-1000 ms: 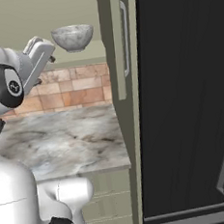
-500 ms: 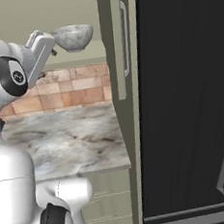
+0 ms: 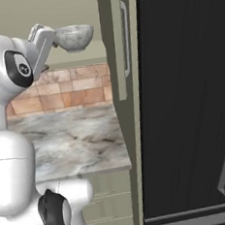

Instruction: Move the bowls from the cabinet to the plates on the dining table.

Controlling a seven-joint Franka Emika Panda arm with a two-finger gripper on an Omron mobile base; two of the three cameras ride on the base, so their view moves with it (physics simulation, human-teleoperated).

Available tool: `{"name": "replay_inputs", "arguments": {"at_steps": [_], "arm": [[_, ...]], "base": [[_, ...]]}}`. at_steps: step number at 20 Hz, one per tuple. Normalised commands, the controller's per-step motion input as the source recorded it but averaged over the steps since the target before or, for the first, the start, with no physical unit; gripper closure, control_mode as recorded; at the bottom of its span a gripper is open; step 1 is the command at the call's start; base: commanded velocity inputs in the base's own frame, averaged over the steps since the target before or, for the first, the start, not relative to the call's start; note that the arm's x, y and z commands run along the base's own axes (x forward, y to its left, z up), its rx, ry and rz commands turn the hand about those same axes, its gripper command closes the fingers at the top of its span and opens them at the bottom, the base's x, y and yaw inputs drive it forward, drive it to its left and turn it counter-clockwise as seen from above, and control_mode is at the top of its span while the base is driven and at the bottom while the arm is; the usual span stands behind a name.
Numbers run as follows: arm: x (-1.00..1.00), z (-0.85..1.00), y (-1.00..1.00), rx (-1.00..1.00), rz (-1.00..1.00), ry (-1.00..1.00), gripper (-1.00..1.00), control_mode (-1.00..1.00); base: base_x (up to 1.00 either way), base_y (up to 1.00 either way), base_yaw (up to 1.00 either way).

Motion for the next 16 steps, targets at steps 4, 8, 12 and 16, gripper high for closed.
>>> {"name": "replay_inputs", "arguments": {"at_steps": [4, 8, 12, 16], "arm": [[0.22, 0.19, 0.00, -0.06, 0.04, 0.00, -1.00, -1.00], [0.18, 0.13, 0.00, 0.00, 0.03, 0.00, -1.00, -1.00], [0.20, 0.18, 0.00, 0.00, 0.03, 0.00, -1.00, -1.00], [0.28, 0.12, 0.00, 0.00, 0.04, 0.00, -1.00, -1.00]], "base": [[0.00, 0.00, 0.00], [0.00, 0.00, 0.00], [0.00, 0.00, 0.00], [0.00, 0.00, 0.00]]}}
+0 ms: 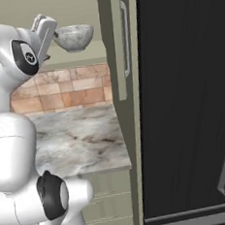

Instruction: Move the bowls from the cabinet to the plates on the dining table.

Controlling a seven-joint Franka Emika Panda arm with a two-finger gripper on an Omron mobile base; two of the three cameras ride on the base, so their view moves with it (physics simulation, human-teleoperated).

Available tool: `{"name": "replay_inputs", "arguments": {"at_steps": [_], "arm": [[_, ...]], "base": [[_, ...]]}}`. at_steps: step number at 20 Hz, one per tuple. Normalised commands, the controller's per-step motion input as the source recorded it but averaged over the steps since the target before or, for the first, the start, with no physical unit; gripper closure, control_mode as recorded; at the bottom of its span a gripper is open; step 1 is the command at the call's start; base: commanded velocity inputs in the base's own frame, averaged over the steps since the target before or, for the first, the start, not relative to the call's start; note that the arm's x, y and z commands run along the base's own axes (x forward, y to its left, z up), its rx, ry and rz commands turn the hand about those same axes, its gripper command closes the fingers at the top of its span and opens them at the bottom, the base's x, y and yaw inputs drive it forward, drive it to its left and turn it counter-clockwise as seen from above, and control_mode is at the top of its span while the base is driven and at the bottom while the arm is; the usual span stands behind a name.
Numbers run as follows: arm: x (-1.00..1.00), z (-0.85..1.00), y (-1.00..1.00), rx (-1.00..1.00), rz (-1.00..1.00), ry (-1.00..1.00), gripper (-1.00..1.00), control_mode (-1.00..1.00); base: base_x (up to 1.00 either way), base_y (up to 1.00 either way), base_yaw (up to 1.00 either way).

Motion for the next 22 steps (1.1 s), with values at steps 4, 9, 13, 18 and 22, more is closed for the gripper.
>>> {"name": "replay_inputs", "arguments": {"at_steps": [4, 9, 13, 18, 22], "arm": [[0.36, 0.00, 0.00, 0.00, 0.07, 0.00, -1.00, -1.00], [0.41, -0.13, 0.00, 0.00, 0.11, 0.00, -1.00, -1.00], [0.41, -0.05, 0.00, -0.01, 0.10, 0.00, -1.00, -1.00], [0.43, 0.00, -0.01, -0.03, 0.07, 0.00, -1.00, -1.00], [0.42, 0.03, 0.00, -0.07, 0.05, 0.00, -1.00, -1.00]], "base": [[0.00, 0.00, 0.00], [0.00, 0.00, 0.00], [0.00, 0.00, 0.00], [0.00, 0.00, 0.00], [0.00, 0.00, 0.00]]}}
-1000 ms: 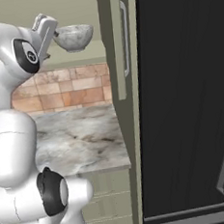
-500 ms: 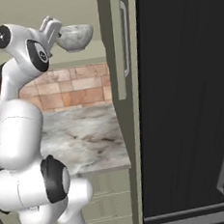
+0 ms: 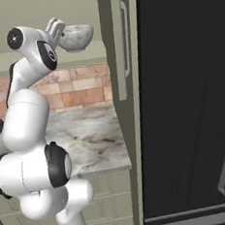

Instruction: Move the bowls from the cabinet to the plates on the dining table.

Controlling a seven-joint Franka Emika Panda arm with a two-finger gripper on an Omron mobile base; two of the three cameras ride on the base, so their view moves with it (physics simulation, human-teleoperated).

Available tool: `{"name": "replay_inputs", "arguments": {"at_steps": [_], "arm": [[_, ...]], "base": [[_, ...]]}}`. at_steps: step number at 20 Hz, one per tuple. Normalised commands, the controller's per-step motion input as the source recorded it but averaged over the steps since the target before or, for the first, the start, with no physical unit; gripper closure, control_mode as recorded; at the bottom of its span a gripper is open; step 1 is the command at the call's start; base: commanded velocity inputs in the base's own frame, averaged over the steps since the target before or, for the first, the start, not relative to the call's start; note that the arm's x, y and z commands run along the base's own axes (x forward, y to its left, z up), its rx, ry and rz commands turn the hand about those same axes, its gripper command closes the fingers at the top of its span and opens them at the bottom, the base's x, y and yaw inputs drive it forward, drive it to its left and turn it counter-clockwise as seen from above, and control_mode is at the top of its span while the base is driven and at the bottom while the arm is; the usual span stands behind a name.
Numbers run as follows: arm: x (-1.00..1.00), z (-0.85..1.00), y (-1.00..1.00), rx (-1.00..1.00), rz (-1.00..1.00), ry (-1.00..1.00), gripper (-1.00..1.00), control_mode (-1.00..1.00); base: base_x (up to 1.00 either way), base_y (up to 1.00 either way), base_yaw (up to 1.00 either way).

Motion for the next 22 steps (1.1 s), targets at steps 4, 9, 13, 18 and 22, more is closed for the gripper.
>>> {"name": "replay_inputs", "arguments": {"at_steps": [4, 9, 13, 18, 22], "arm": [[0.40, 0.01, 0.00, -0.08, 0.05, 0.00, -1.00, -1.00], [0.34, 0.09, -0.01, -0.08, 0.04, 0.00, -1.00, -1.00], [0.35, 0.14, -0.10, -0.07, 0.03, 0.00, -1.00, -1.00], [0.32, 0.12, -0.20, -0.05, 0.02, 0.00, -1.00, -1.00], [0.26, 0.02, -0.11, 0.00, 0.02, 0.06, -1.00, -1.00]], "base": [[0.00, 0.00, 0.00], [0.00, 0.00, 0.00], [0.00, 0.00, 0.00], [0.00, 0.00, 0.00], [0.00, 0.00, 0.00]]}}
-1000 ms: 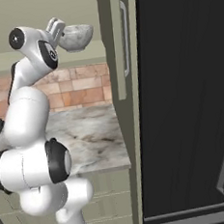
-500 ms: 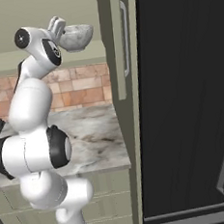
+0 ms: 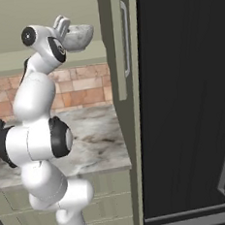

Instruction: Move the bowls from the cabinet to the plates on the dining table.

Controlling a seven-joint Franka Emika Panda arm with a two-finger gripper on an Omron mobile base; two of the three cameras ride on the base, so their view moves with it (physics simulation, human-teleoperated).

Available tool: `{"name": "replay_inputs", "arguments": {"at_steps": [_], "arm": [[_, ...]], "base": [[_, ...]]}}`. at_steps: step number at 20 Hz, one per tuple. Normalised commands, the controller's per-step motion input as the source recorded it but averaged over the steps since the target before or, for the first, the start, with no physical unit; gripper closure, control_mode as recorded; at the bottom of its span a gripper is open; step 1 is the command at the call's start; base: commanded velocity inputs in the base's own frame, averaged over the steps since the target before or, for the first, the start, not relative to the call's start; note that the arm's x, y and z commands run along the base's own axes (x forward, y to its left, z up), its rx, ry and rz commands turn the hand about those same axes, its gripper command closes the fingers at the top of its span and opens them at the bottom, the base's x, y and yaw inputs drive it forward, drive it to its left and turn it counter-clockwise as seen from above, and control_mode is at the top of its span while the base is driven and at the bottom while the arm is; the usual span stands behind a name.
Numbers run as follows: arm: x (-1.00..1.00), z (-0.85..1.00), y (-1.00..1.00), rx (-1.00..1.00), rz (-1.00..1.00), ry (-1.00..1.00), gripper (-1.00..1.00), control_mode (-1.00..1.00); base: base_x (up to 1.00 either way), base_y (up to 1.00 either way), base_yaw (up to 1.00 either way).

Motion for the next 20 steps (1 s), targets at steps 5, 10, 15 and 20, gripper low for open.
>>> {"name": "replay_inputs", "arguments": {"at_steps": [5, 10, 15, 20], "arm": [[0.25, 0.00, -0.01, 0.00, 0.04, 0.13, -1.00, -1.00], [0.32, 0.00, 0.00, 0.00, 0.04, 0.12, -1.00, -1.00], [0.40, 0.03, -0.08, 0.00, 0.02, 0.09, -1.00, -1.00], [0.19, -0.14, -0.01, 0.00, 0.04, 0.12, -1.00, -1.00]], "base": [[0.00, 0.00, 0.00], [0.00, 0.00, 0.00], [0.00, 0.00, 0.00], [0.00, 0.00, 0.00]]}}
